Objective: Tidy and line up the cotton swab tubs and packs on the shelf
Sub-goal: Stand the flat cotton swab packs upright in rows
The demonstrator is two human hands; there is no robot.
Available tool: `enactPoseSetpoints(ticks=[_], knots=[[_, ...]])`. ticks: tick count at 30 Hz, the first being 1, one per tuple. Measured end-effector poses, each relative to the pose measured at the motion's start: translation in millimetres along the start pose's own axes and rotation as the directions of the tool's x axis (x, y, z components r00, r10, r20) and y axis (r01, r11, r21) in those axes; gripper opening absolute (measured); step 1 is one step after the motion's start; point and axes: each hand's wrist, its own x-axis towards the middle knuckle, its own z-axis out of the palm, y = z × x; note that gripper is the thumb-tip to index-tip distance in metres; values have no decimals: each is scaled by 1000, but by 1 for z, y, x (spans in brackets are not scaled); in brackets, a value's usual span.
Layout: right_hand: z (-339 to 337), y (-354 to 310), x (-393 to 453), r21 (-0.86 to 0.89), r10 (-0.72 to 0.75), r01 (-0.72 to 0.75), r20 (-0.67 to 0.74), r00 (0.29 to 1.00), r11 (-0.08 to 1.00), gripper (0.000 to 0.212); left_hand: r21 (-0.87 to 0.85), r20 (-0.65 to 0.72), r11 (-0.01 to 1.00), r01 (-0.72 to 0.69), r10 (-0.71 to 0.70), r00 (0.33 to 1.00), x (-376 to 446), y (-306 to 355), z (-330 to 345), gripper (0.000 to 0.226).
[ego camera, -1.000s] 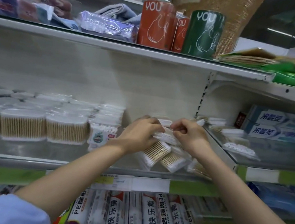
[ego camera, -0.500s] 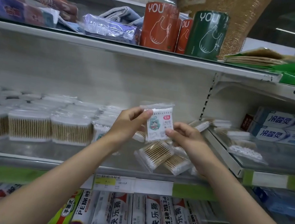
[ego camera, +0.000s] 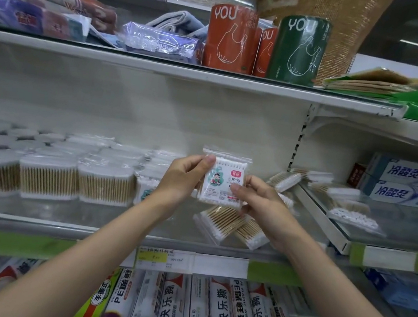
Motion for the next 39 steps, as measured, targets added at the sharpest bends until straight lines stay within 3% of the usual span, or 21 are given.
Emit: enactPoseSetpoints(ticks=[16, 19, 21, 24, 27, 31, 34, 36, 39], knots=[[-8, 1, -6, 72, -33, 33, 6, 999, 997, 20, 44, -13, 989, -139, 139, 990, -5, 7, 9, 17], [-6, 1, -7, 66, -40, 40, -7, 999, 997, 17, 6, -102, 986, -167, 167, 981, -4, 5, 9, 9], [-5, 1, -7, 27, -47, 49, -62, 997, 998, 13, 40, -175, 974, -223, 226, 958, -3, 2, 7, 19], [-2, -2, -7, -32, -91, 87, -136, 987, 996, 17, 158, -81, 952, -262, 277, 957, -11, 6, 10, 17], [1, -5, -7, -129, -153, 141, -93, 984, 982, 33, 222, 46, 944, -245, 241, 969, -17, 7, 15, 26], [-1, -2, -8, -168, -189, 184, -16, 982, 968, 24, 196, 12, 953, -229, 232, 973, -11, 3, 9, 24], [-3, 0, -7, -135, -187, 172, -110, 976, 976, 10, 91, 30, 980, -179, 177, 984, -11, 3, 4, 15], [-5, 1, -4, -106, -146, 126, -209, 967, 986, 13, 34, 52, 994, -107, 105, 993, -13, 2, 3, 18], [-5, 2, -4, -51, -99, 90, -211, 973, 995, 19, -78, 76, 997, -11, 17, 997, -14, -4, 1, 21]])
